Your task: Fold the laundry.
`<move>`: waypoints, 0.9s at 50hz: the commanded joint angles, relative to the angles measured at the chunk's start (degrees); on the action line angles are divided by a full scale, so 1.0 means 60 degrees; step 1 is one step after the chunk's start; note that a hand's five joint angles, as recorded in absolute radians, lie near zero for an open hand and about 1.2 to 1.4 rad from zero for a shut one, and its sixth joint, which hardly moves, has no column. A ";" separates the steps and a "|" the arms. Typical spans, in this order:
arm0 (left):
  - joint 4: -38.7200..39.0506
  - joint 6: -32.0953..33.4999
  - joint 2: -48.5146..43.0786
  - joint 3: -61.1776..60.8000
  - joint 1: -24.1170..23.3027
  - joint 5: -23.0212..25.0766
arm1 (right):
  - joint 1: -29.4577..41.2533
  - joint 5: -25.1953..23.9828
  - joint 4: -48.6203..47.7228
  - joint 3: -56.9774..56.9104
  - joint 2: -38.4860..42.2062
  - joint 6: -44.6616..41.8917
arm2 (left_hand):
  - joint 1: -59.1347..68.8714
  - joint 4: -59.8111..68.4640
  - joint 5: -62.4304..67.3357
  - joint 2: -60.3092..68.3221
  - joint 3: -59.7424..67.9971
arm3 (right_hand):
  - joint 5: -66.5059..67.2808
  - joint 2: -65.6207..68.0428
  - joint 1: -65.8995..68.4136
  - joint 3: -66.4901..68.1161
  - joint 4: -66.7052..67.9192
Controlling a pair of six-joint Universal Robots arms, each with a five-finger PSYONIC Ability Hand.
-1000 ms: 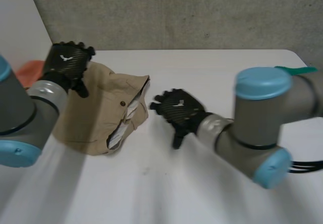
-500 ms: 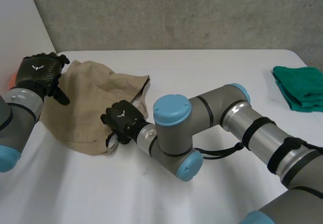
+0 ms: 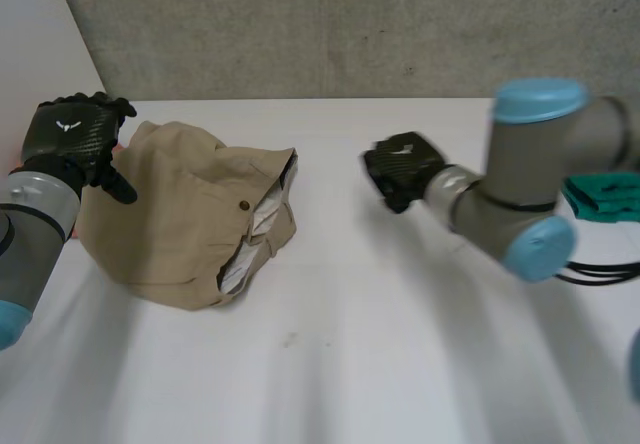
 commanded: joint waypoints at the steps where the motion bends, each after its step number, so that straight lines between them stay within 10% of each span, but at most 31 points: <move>1: -0.0024 0.0021 0.0083 -0.0273 -0.0193 0.0016 | -0.2067 -0.0162 -0.0016 0.1923 -0.1328 -0.0695 | -0.0278 -0.0063 0.0047 -0.0062 -0.0110 | 0.2118 0.2081 0.3764 0.2079 0.1990; 3: -0.0024 0.0021 0.0083 -0.0302 -0.0266 0.0046 | -0.2229 -0.0206 -0.0016 0.2143 -0.1401 -0.0870 | -0.0278 -0.0063 0.0047 -0.0062 -0.0110 | 0.2118 0.2081 0.3764 0.2079 0.1990; 6: 0.0005 0.0021 0.0069 -0.0331 -0.0281 0.0133 | -0.2158 -0.0527 -0.0045 0.2786 -0.1460 -0.1106 | -0.0278 -0.0063 0.0047 -0.0062 -0.0110 | -0.6751 -0.6788 -0.5105 -0.6790 -0.6878; 14: 0.0020 -0.0009 0.0127 -0.0287 -0.0281 0.0207 | 0.0519 -0.1289 -0.1361 0.2965 -0.1621 -0.1047 | -0.0278 -0.0063 0.0047 -0.0062 -0.0110 | -0.9056 -0.9093 -0.7410 -0.9096 -0.9184; 33: 0.0034 -0.0023 0.0215 -0.0361 -0.0164 0.0221 | 0.3058 -0.2272 -0.0472 -0.3024 0.3064 -0.1076 | -0.0278 -0.0063 0.0047 -0.0062 -0.0110 | -0.9031 -0.9068 -0.7385 -0.9071 -0.9159; 45: 0.0034 -0.0023 0.0186 -0.0375 -0.0120 0.0280 | 0.3190 -0.1481 0.0116 -0.5444 0.4516 -0.1150 | -0.0306 -0.0091 0.0019 -0.0090 -0.0138 | -0.3627 -0.3664 -0.1981 -0.3667 -0.3755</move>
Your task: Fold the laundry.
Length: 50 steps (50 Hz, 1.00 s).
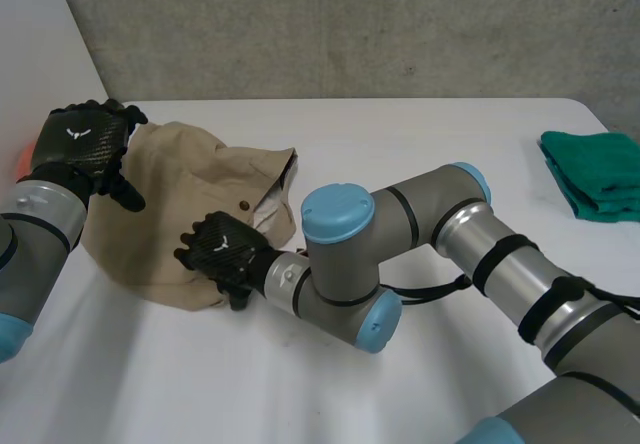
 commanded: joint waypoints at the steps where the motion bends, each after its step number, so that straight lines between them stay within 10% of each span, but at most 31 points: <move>1: -0.0014 0.0000 -0.0014 0.0000 0.0045 0.0101 | -0.0010 0.0534 0.0049 -0.0959 0.0515 -0.0043 | -0.0306 -0.0092 0.0019 -0.0090 -0.0138 | 0.5945 0.6007 0.6477 0.5965 0.5975; 7: 0.0001 0.0000 -0.0014 -0.0073 0.0104 0.0291 | -0.0010 0.0564 0.0034 -0.0988 0.0632 -0.0072 | -0.0306 -0.0092 0.0019 -0.0090 -0.0138 | 1.0018 1.0080 1.0550 1.0038 1.0048; 22: -0.0029 -0.0029 0.0147 -0.0132 0.0192 0.0409 | -0.0331 0.0623 0.0502 -0.0652 -0.0363 0.0089 | -0.0334 -0.0120 -0.0009 -0.0119 -0.0166 | 1.0156 1.0218 1.0688 1.0175 1.0185; 50: -0.0116 -0.0249 0.0426 -0.0527 -0.0877 0.0336 | -0.7494 0.0008 -0.0024 0.9352 -0.6515 -0.1082 | 0.0083 0.0297 0.0408 0.0299 0.0252 | 1.0156 1.0218 1.0688 1.0175 1.0185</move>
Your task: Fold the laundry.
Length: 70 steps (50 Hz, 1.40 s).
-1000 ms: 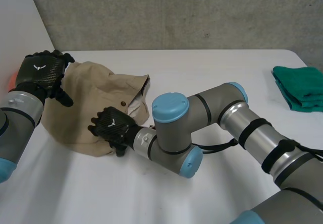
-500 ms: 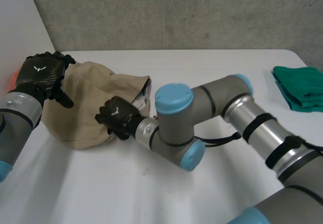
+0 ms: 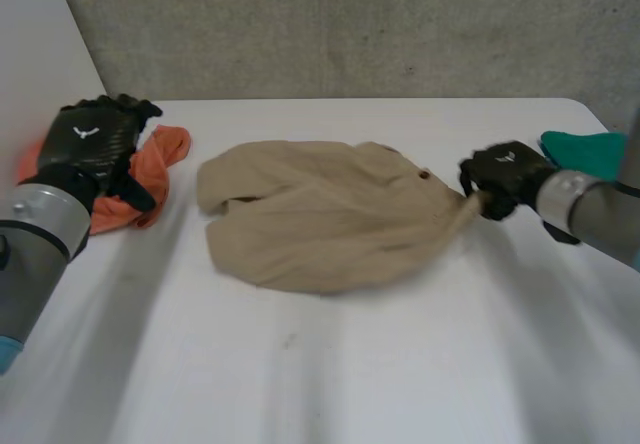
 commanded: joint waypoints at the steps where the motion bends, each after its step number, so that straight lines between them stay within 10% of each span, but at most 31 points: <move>1: -0.0056 0.0073 -0.0222 -0.0185 -0.0772 -0.0101 | -0.0957 -0.0356 -0.0148 0.2357 -0.0920 -0.0890 | 0.0875 0.0949 0.1071 0.0966 0.0924 | 0.2200 0.2108 0.4184 0.2096 0.1983; 18: -0.1536 0.0058 -0.2212 -0.0200 -0.2544 -0.0131 | -0.1118 -0.0356 -0.0573 0.3809 -0.1902 -0.0847 | 0.4159 0.4232 0.4355 0.4250 0.4208 | 0.2200 0.2108 0.4184 0.2096 0.1983; 49: -0.0832 0.1567 -0.6360 0.3916 -0.3116 -0.0951 | -0.1074 -0.0356 -0.1203 0.4790 -0.1902 -0.0876 | 0.2953 0.3026 0.3149 0.3044 0.3002 | 0.2200 0.2108 0.4184 0.2096 0.1983; 70: -0.0144 0.1582 -0.6800 0.4341 -0.3131 -0.0936 | -0.1016 -0.0371 -0.1320 0.4952 -0.1902 -0.0876 | 0.7493 0.7566 0.7689 0.7584 0.7542 | 0.2200 0.2108 0.4184 0.2096 0.1983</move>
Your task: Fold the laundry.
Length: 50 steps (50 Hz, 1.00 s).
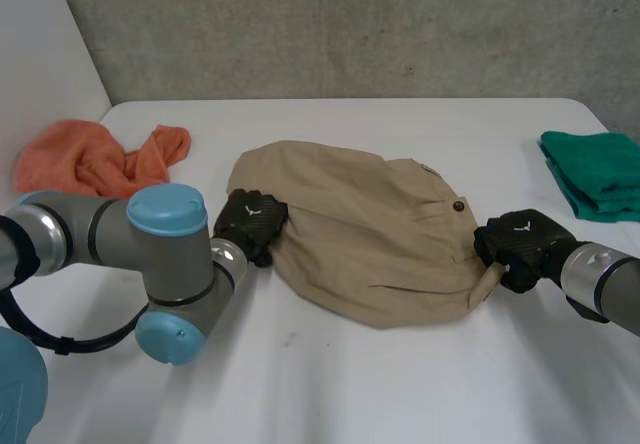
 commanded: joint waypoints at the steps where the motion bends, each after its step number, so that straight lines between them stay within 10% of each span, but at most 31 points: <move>1: 0.0052 -0.0025 -0.0005 0.0001 -0.0013 0.0024 | -0.0014 -0.0002 -0.0049 0.0081 0.0000 0.0000 | 0.2523 0.2571 0.2785 0.2561 0.2588 | 0.2109 0.2108 0.4184 0.2101 0.1981; 5: 0.0052 -0.0025 -0.0005 -0.0014 0.0002 0.0024 | -0.0014 -0.0001 -0.0064 0.0110 0.0000 0.0000 | 0.5514 0.5562 0.5776 0.5553 0.5580 | 0.2109 0.2108 0.4184 0.2101 0.1981; 17: -0.0109 0.0063 0.2702 -0.1023 -0.0013 -0.0591 | 0.0015 0.0101 0.0185 -0.0343 -0.1053 -0.0161 | 0.5521 0.5569 0.5783 0.5560 0.5586 | 0.2109 0.2108 0.4184 0.2101 0.1981; 30: -0.2420 0.0210 0.7625 -0.2299 0.0061 -0.0518 | -0.0102 0.0145 0.4824 -0.2290 -0.3252 -0.2090 | 0.5521 0.5569 0.5783 0.5560 0.5586 | 0.2109 0.2108 0.4184 0.2101 0.1981; 50: -0.2981 0.0283 0.3148 -0.0470 0.0456 -0.0576 | 0.1025 0.1141 0.5459 -0.4518 0.0131 -0.1012 | 0.5521 0.5569 0.5783 0.5560 0.5586 | 0.0787 0.0785 0.2862 0.0779 0.0659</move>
